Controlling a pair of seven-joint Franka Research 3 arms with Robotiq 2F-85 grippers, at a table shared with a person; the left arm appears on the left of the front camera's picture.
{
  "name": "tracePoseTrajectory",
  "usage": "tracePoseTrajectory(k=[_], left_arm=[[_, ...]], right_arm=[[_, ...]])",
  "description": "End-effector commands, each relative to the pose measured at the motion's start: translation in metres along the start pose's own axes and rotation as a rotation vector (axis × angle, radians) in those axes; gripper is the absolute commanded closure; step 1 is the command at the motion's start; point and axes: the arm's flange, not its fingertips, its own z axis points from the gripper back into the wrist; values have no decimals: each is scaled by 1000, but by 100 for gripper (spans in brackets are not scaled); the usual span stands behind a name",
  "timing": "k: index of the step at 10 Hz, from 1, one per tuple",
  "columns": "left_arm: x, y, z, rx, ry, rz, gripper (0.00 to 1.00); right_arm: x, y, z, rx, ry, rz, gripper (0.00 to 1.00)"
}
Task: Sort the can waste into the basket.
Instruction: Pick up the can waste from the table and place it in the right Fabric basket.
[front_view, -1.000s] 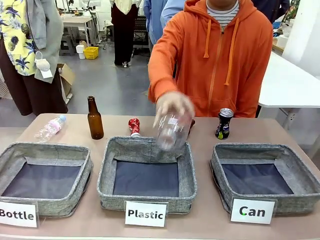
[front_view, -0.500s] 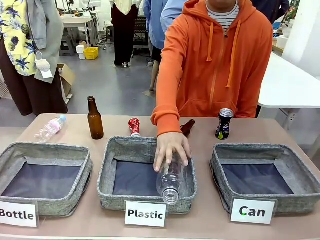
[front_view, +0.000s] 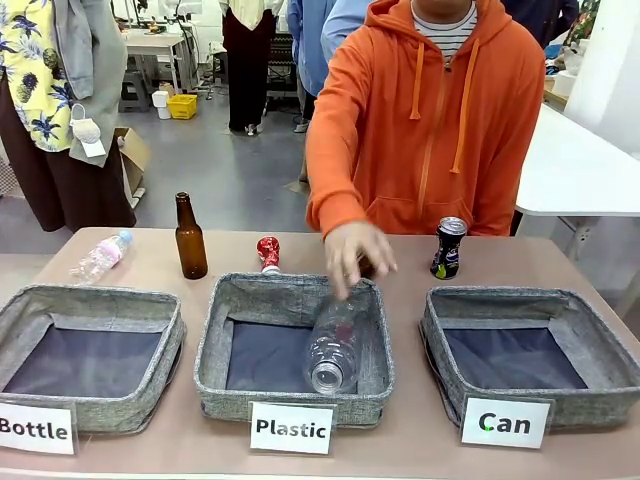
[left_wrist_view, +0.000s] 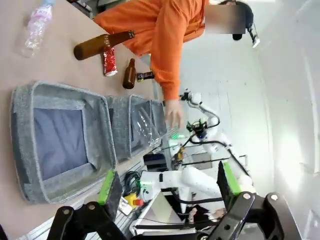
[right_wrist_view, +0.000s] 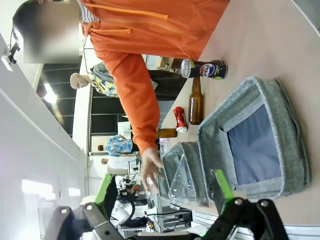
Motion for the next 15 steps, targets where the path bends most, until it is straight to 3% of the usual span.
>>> tracePoseTrajectory(k=[1,4,7,9,11,13,14,15], left_arm=[[2,-58,-32,127,70,-108,0],[12,-159,-146,411,262,-301,0],[13,-218,-292,618,485,-429,0],[-5,-230,-409,877,510,-466,0],[-27,-224,-489,965,613,-519,0],[-44,-200,-539,1022,570,-527,0],[-44,-195,-542,1019,529,-484,0],[-55,-201,-535,981,610,-547,0]], right_arm=[[3,3,0,25,-12,6,0],[3,3,0,25,-12,6,0],[3,3,0,25,-12,6,0],[3,3,0,25,-12,6,0],[3,3,0,25,-12,6,0],[3,3,0,25,-12,6,0],[3,3,0,25,-12,6,0],[3,3,0,25,-12,6,0]])
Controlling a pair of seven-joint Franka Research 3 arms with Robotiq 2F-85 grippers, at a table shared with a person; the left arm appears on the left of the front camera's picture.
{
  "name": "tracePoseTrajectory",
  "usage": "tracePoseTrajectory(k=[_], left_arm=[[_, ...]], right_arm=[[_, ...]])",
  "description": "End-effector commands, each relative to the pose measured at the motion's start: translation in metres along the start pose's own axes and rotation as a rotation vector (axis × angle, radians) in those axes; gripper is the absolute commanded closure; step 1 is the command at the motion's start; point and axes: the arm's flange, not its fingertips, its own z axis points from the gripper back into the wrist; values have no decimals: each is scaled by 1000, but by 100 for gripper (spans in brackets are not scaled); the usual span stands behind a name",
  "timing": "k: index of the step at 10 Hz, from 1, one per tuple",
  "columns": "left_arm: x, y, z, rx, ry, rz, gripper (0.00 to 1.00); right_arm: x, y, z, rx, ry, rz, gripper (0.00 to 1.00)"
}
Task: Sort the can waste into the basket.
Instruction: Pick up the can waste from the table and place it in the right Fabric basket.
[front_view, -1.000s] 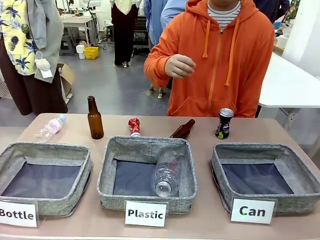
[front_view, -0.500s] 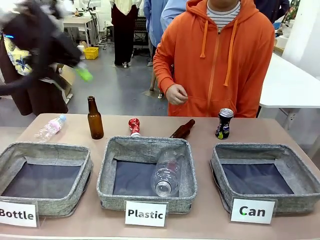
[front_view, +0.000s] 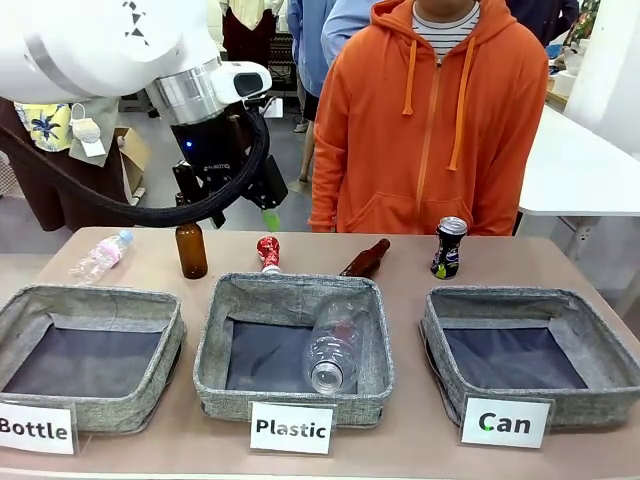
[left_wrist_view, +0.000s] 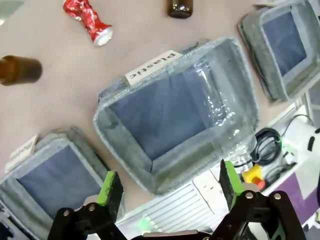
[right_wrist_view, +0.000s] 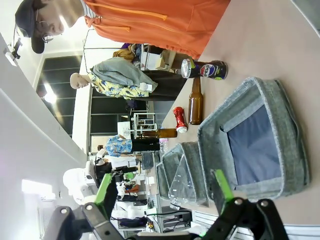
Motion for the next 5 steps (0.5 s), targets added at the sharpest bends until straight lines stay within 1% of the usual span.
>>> tracePoseTrajectory(k=[1,3,4,5], left_arm=[[-10,1,19,-8,-4,-32,0],[-10,1,19,-8,-4,-32,0],[-4,-1,10,-4,-5,-11,0],[26,-4,1,-53,3,127,0]], right_arm=[[3,2,-1,26,-11,4,0],[3,2,-1,26,-11,4,0],[3,2,-1,26,-11,4,0],[3,2,-1,26,-11,4,0]])
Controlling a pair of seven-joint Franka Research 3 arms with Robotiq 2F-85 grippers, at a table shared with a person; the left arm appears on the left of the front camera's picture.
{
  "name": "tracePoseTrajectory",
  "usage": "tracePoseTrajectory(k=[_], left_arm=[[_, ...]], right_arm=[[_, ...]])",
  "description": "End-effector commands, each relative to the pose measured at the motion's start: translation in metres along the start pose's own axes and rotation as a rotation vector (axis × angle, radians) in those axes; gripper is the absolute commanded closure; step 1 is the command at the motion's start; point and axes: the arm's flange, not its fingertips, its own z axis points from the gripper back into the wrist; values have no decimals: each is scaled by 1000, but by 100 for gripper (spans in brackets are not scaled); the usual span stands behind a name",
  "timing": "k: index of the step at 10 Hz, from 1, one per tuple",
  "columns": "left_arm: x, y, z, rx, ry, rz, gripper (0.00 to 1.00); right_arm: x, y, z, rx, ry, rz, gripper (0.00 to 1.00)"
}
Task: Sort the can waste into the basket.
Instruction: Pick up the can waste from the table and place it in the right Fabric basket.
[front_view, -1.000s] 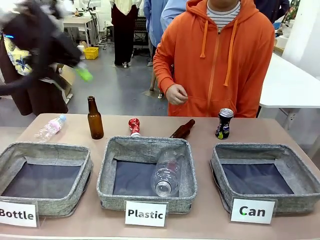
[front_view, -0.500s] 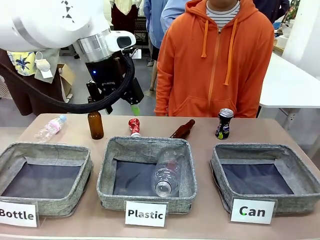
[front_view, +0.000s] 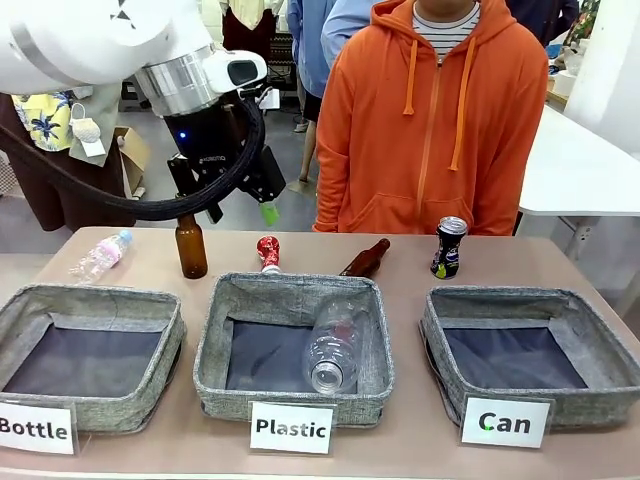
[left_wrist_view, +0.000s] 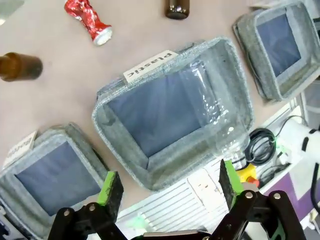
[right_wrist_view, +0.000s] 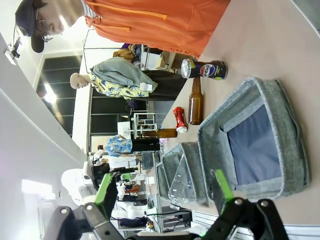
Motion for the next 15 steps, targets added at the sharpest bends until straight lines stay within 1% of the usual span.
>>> tracePoseTrajectory(k=[1,2,3,5,6,8,10,13,14,15], left_arm=[[51,-9,-18,-68,1,151,0],[72,-18,-28,-56,-70,263,0],[88,-22,-35,-25,-109,343,0],[114,-21,-53,80,-105,409,0],[126,-14,-59,123,-111,450,0],[150,-1,-70,131,-84,506,0],[171,16,-85,154,-26,471,0],[200,48,-117,174,36,522,0],[206,59,-133,211,52,528,0],[212,70,-149,240,83,502,0]], right_arm=[[3,2,-1,26,-11,4,0],[3,2,-1,26,-11,4,0],[3,2,-1,26,-11,4,0],[3,2,-1,26,-11,4,0],[3,2,-1,26,-11,4,0],[3,2,-1,26,-11,4,0],[3,2,-1,26,-11,4,0],[3,2,-1,26,-11,4,0],[3,2,-1,26,-11,4,0],[3,2,-1,26,-11,4,0]])
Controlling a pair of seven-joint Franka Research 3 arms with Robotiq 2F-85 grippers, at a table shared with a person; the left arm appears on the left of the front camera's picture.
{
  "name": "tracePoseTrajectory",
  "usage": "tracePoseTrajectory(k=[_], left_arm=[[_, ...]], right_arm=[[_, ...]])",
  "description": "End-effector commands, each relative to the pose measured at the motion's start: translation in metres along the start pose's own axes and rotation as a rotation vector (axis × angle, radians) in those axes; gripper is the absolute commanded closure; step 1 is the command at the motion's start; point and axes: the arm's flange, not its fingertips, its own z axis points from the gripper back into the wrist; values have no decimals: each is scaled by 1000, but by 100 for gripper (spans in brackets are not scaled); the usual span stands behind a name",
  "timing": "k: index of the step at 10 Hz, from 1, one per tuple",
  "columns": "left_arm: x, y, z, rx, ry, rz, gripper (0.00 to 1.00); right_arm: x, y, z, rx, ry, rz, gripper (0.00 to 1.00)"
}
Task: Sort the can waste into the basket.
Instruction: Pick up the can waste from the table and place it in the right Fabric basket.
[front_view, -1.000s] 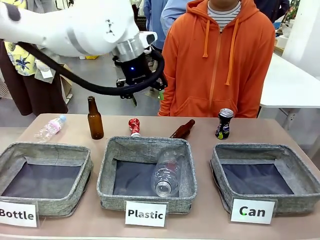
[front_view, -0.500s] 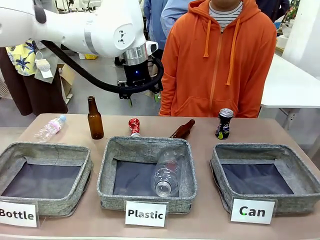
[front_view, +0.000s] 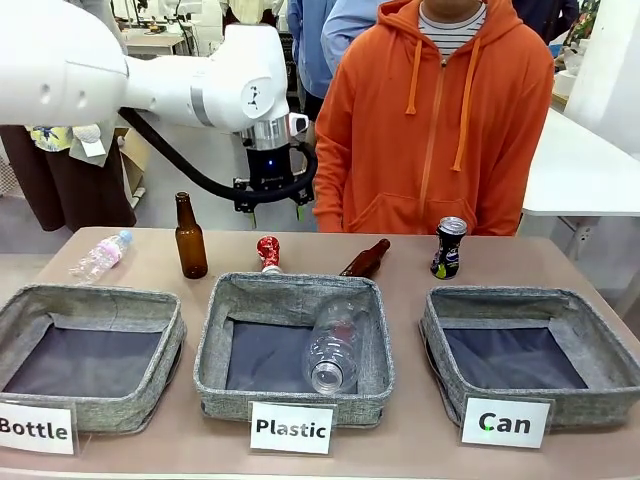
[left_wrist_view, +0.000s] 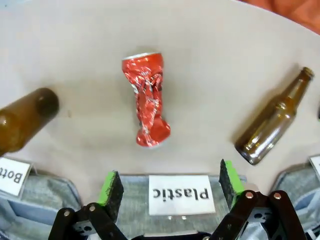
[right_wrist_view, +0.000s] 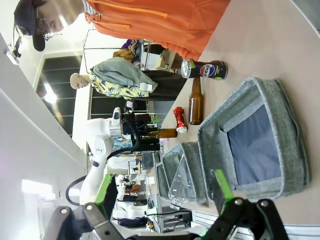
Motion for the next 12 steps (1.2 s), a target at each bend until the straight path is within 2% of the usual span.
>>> tracePoseTrajectory(k=[1,2,3,4,5,6,7,8,9,10,12], left_arm=[[20,-5,-14,57,9,-53,0],[22,-3,-25,56,2,-61,0],[18,4,-23,25,41,-91,0],[-3,27,22,-95,38,-144,0],[-42,60,90,-210,-40,-212,0],[-88,99,160,-277,-146,-241,0],[-126,140,216,-316,-173,-338,0],[-145,186,259,-375,-131,-475,0],[-145,226,282,-452,-68,-538,0],[-143,269,296,-538,-37,-533,0],[-140,382,294,-753,21,-536,0]], right_arm=[[3,2,-1,26,-11,5,0],[3,2,-1,26,-11,5,0],[3,2,-1,26,-11,5,0],[3,2,-1,26,-11,5,0],[3,2,-1,26,-11,5,0],[3,2,-1,26,-11,5,0],[3,2,-1,26,-11,5,0],[3,2,-1,26,-11,5,0],[3,2,-1,26,-11,5,0],[3,2,-1,26,-11,5,0],[3,2,-1,26,-11,5,0]])
